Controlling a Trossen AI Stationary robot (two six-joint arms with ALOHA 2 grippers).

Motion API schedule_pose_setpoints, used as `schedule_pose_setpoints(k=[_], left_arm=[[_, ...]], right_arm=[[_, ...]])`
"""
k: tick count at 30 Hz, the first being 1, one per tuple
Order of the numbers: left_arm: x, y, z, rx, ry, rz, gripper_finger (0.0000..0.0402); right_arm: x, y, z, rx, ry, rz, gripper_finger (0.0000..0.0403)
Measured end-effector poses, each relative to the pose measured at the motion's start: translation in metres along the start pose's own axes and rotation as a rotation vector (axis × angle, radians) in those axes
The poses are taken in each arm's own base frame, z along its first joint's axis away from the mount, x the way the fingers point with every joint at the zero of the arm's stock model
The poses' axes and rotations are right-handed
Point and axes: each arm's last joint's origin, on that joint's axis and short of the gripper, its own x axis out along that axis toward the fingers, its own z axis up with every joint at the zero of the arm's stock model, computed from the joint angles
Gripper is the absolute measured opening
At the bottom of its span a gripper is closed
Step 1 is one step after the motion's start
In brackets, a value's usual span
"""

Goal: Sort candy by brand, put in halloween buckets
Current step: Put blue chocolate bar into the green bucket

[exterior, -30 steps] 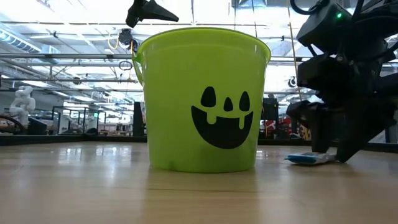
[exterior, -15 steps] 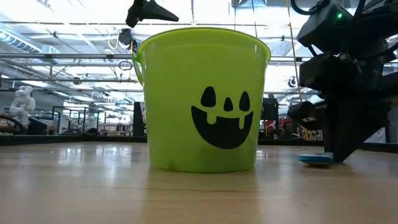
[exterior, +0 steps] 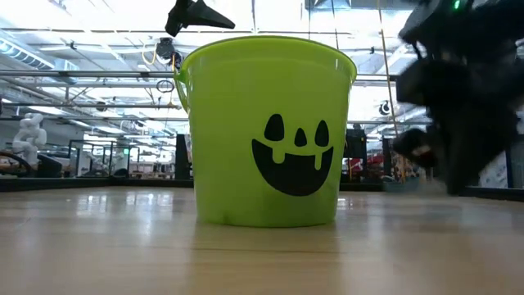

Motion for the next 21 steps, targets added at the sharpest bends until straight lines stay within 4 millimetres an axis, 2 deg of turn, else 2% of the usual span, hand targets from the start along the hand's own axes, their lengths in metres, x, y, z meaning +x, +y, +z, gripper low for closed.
schedule_pose_setpoints(k=[6,10,15,21], left_arm=[[0.0,0.0,0.0,0.002,0.002,0.004,0.0278],[0.0,0.0,0.0,0.003,0.004,0.006,0.0278],[0.0,0.0,-0.001,0.003,0.005,0.004,0.0278],[0.0,-0.001,-0.001,0.019,0.026,-0.032,0.0278]], right_arm=[[-0.031,0.008,0.012,0.088,-0.159,0.043,0.0],[-0.057,0.016,0.018,0.177,-0.262,0.134,0.0],[-0.102,0.031,0.035,0.219,-0.465,0.204,0.0],[-0.16,0.042,0.059,0.22,-0.757,0.12,0.0]])
